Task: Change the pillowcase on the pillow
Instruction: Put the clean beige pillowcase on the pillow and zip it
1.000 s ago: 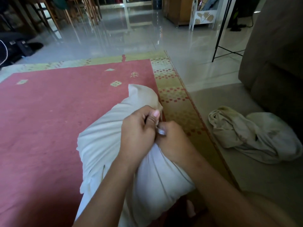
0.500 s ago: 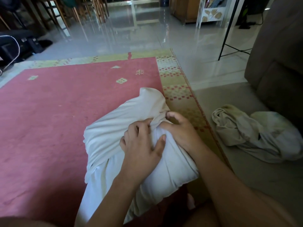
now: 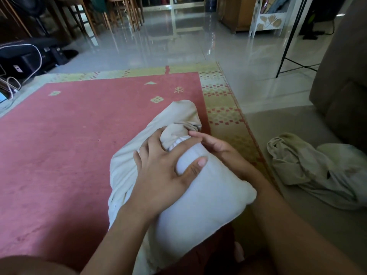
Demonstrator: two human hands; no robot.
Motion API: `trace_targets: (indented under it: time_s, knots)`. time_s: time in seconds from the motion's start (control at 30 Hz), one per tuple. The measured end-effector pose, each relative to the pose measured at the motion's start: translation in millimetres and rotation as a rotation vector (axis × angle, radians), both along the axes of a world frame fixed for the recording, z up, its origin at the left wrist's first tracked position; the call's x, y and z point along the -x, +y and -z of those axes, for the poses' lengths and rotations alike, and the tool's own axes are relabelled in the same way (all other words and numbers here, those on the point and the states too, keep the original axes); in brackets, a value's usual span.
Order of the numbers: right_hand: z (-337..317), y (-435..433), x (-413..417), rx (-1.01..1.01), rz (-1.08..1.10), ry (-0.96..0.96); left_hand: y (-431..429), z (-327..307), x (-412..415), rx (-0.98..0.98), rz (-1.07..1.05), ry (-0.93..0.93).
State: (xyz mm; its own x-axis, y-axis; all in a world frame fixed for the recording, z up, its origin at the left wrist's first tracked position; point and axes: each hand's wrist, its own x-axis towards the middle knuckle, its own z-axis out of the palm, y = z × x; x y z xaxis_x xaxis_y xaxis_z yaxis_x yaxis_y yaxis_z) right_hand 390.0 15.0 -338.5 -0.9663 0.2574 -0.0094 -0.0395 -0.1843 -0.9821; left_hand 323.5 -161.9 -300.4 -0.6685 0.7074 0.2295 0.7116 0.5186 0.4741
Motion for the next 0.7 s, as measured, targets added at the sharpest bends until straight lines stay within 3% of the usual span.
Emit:
trace_targets:
  time_s: [0.13, 0.3, 0.5, 0.7]
  knots:
    - [-8, -27, 32, -0.003, 0.183, 0.096, 1, -23, 2, 0.003, -0.029, -0.028]
    - [5, -37, 39, -0.049, 0.329, 0.064, 3, -16, 25, -0.367, -0.022, -0.190]
    - [16, -43, 36, 0.119, 0.302, -0.016, -5, -12, 30, -0.627, 0.014, -0.173]
    - [7, -54, 49, 0.093, 0.232, -0.050, -14, -15, 33, -0.806, -0.008, -0.192]
